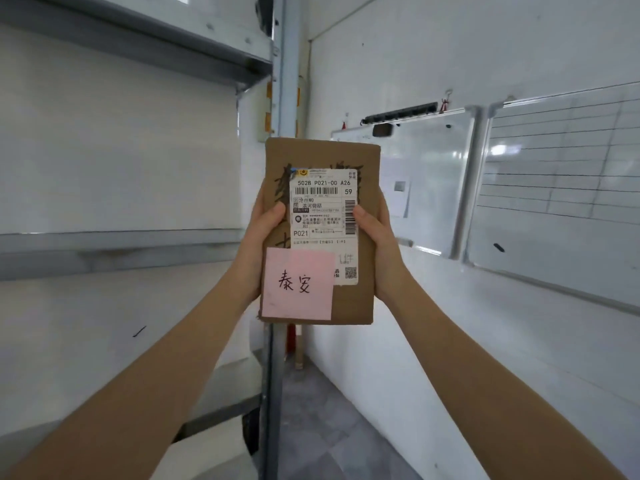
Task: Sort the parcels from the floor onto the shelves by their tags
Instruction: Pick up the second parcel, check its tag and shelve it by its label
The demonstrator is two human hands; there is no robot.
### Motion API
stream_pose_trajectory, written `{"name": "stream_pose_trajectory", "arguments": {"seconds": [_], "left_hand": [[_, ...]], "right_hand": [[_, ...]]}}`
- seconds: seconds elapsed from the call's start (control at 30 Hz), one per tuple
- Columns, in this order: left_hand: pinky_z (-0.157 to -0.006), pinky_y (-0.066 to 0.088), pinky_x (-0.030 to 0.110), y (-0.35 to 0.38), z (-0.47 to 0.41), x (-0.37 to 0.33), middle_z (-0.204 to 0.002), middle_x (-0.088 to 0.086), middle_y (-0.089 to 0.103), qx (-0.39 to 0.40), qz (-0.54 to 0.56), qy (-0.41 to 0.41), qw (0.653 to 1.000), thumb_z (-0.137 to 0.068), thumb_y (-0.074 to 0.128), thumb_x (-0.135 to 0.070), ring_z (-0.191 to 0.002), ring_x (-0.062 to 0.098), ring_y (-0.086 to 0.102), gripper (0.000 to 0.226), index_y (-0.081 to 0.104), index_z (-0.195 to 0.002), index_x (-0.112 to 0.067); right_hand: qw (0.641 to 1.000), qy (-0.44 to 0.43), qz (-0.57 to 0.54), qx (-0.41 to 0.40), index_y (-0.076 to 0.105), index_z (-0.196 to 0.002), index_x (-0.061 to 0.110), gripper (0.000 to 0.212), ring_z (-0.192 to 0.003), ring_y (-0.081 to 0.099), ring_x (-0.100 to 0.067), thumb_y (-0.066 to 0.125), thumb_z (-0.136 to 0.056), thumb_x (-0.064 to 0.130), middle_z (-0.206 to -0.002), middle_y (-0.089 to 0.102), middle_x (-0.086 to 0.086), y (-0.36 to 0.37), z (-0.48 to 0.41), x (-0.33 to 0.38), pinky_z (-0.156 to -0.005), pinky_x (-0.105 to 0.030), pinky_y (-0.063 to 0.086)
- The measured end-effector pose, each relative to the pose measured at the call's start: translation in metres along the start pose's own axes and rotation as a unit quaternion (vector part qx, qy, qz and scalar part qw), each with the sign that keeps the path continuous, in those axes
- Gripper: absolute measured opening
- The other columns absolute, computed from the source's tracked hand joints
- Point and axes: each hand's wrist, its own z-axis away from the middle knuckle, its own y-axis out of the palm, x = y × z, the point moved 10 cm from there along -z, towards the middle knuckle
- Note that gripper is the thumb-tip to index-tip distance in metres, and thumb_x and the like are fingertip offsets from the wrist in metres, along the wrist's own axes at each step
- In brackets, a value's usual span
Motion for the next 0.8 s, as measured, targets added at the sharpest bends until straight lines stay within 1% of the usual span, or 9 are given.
{"name": "stream_pose_trajectory", "arguments": {"seconds": [0.07,0.13,0.23,0.33,0.47,0.57,0.67,0.73,0.8], "left_hand": [[-0.07,0.057,0.03,-0.027,0.015,-0.03,-0.108,0.004,0.07,-0.02,-0.023,0.012,0.999,-0.066,0.075,-0.037,-0.094,0.02,0.07,0.091,0.033,-0.141,-0.009],[-0.068,0.057,0.029,-0.057,0.033,-0.059,-0.108,0.004,0.069,-0.045,-0.042,0.024,0.998,-0.077,0.067,-0.031,-0.092,0.019,0.07,0.078,0.031,-0.142,-0.009],[-0.073,0.056,0.032,-0.105,0.062,-0.102,-0.116,0.008,0.064,-0.088,-0.078,0.039,0.992,-0.082,0.057,-0.028,-0.098,0.021,0.068,0.069,0.03,-0.143,-0.011],[-0.075,0.056,0.034,-0.149,0.102,-0.155,-0.118,0.009,0.063,-0.133,-0.114,0.054,0.983,-0.083,0.049,-0.024,-0.099,0.022,0.067,0.064,0.031,-0.143,-0.01],[-0.078,0.055,0.037,-0.201,0.167,-0.235,-0.124,0.012,0.06,-0.19,-0.171,0.073,0.964,-0.081,0.057,-0.029,-0.104,0.025,0.065,0.068,0.032,-0.142,-0.011],[-0.074,0.056,0.036,-0.236,0.226,-0.296,-0.125,0.013,0.06,-0.237,-0.209,0.083,0.945,-0.072,0.071,-0.038,-0.101,0.025,0.067,0.083,0.033,-0.142,-0.014],[-0.067,0.057,0.032,-0.267,0.291,-0.356,-0.112,0.006,0.068,-0.29,-0.239,0.088,0.923,-0.079,0.06,-0.032,-0.091,0.021,0.07,0.071,0.033,-0.142,-0.014],[-0.065,0.057,0.031,-0.284,0.334,-0.394,-0.106,0.004,0.071,-0.318,-0.261,0.096,0.907,-0.078,0.064,-0.032,-0.087,0.02,0.071,0.074,0.032,-0.142,-0.014],[-0.063,0.057,0.031,-0.297,0.376,-0.429,-0.104,0.005,0.072,-0.347,-0.281,0.097,0.89,-0.072,0.071,-0.037,-0.085,0.021,0.072,0.084,0.032,-0.142,-0.011]], "right_hand": [[0.999,0.011,-0.025,0.024,0.029,-0.147,0.022,0.074,-0.106,0.066,-0.02,0.059,-0.079,0.02,-0.135,0.057,-0.01,0.039,-0.004,-0.016,-0.085,-0.036,0.054],[0.998,0.018,-0.04,0.05,0.028,-0.147,0.023,0.073,-0.105,0.066,-0.019,0.059,-0.08,0.021,-0.131,0.059,-0.009,0.079,-0.005,-0.031,-0.084,-0.035,0.054],[0.993,0.032,-0.069,0.094,0.028,-0.147,0.022,0.071,-0.103,0.067,-0.018,0.057,-0.082,0.021,-0.127,0.061,-0.008,0.144,0.0,-0.052,-0.08,-0.033,0.055],[0.983,0.056,-0.103,0.14,0.028,-0.146,0.022,0.072,-0.103,0.066,-0.021,0.057,-0.08,0.021,-0.135,0.056,-0.014,0.219,0.012,-0.074,-0.077,-0.032,0.057],[0.964,0.085,-0.168,0.189,0.028,-0.146,0.022,0.074,-0.105,0.065,-0.023,0.058,-0.078,0.018,-0.139,0.052,-0.017,0.327,0.036,-0.098,-0.081,-0.035,0.057],[0.944,0.107,-0.208,0.233,0.028,-0.146,0.022,0.075,-0.103,0.066,-0.02,0.058,-0.078,0.019,-0.139,0.052,-0.014,0.412,0.064,-0.114,-0.078,-0.032,0.057],[0.918,0.134,-0.251,0.276,0.028,-0.147,0.021,0.074,-0.107,0.064,-0.023,0.058,-0.079,0.018,-0.139,0.052,-0.015,0.496,0.1,-0.128,-0.082,-0.035,0.057],[0.901,0.15,-0.271,0.305,0.028,-0.146,0.021,0.074,-0.106,0.065,-0.023,0.059,-0.078,0.019,-0.137,0.054,-0.015,0.551,0.128,-0.135,-0.082,-0.036,0.057],[0.885,0.165,-0.287,0.329,0.029,-0.146,0.022,0.075,-0.108,0.064,-0.025,0.059,-0.078,0.019,-0.137,0.054,-0.016,0.603,0.155,-0.141,-0.086,-0.04,0.055]]}}
